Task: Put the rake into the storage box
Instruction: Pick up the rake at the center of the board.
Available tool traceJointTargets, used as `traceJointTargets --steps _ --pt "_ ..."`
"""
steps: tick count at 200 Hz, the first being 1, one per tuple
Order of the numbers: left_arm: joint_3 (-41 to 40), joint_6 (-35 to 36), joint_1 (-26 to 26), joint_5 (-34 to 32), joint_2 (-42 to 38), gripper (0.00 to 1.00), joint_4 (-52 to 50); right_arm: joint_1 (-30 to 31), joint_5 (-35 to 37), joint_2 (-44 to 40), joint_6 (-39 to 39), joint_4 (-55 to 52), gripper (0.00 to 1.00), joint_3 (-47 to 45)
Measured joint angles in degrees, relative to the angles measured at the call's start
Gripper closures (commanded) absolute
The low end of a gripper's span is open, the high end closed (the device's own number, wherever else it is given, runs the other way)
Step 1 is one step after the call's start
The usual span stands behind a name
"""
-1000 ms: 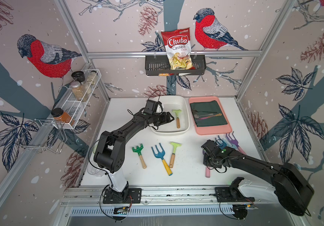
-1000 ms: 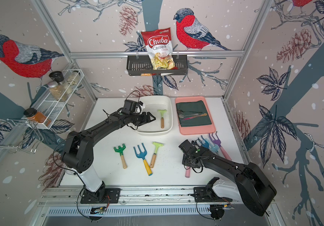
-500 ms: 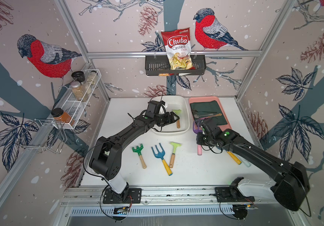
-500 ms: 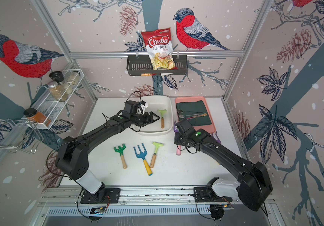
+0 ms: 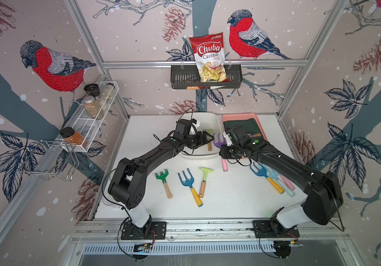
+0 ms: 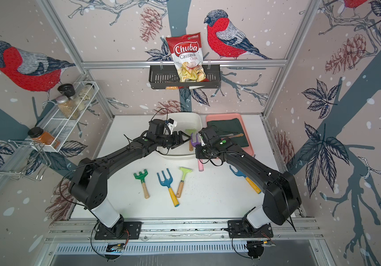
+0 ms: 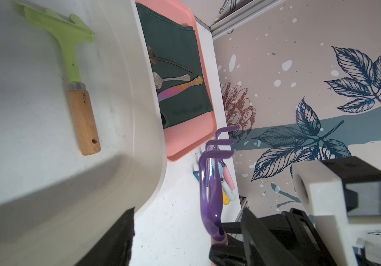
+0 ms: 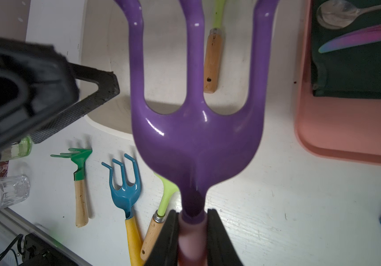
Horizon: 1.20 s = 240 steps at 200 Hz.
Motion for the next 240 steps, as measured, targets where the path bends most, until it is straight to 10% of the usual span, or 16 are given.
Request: traceJointTargets --steps 119,204,240 --pt "-1.3 -4.7 -0.9 1.9 4.5 0.88 8.5 0.0 -4.0 3.1 -2.5 2.8 0.76 1.6" --pt "4.2 -4.7 0.0 2.3 7.6 0.94 7.7 -1.9 -4.5 0.7 -2.5 4.4 0.34 1.6" --pt "8.2 -3.2 3.6 3.3 9.6 0.94 5.4 -5.6 -5.7 -3.7 -0.9 6.4 0.32 -1.6"
